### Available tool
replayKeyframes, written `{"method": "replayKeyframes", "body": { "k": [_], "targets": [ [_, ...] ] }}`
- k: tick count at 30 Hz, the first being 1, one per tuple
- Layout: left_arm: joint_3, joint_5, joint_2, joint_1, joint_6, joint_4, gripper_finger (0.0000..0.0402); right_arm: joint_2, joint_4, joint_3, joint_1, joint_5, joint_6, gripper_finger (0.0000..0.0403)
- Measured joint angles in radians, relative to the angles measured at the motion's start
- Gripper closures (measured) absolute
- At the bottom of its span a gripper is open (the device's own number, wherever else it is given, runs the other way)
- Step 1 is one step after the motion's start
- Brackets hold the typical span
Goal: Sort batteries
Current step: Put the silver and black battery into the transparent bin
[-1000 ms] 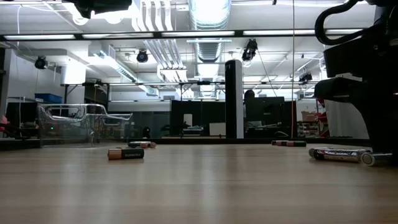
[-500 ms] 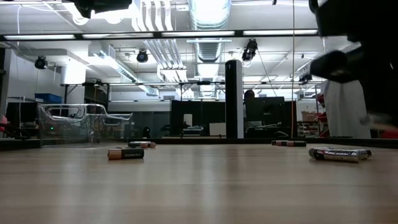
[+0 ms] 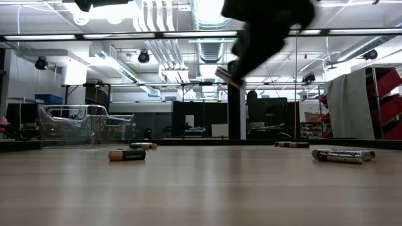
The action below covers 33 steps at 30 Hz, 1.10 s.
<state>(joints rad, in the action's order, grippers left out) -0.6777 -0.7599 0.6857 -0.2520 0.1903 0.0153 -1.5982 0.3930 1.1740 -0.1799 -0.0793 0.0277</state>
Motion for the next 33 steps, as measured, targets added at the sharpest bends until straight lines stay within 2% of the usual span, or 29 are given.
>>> {"method": "replayKeyframes", "body": {
  "k": [6,13,21,33],
  "targets": [
    [-0.043,0.034,-0.001,-0.010,-0.095,0.094,0.0257,-0.013,-0.318,0.001,0.187,0.011,-0.091,0.0361],
    [-0.037,0.040,-0.032,-0.020,-0.098,0.082,0.0257,-0.106,-0.676,0.018,0.355,0.134,-0.013,0.0361],
    [-0.028,0.039,-0.071,-0.041,-0.099,0.072,0.0257,-0.321,-0.679,0.274,0.400,0.143,-0.018,0.0360],
    [-0.027,0.036,-0.094,-0.083,-0.114,0.071,0.0257,-0.620,-0.558,0.714,0.406,0.144,-0.028,0.0360]
  ]
}}
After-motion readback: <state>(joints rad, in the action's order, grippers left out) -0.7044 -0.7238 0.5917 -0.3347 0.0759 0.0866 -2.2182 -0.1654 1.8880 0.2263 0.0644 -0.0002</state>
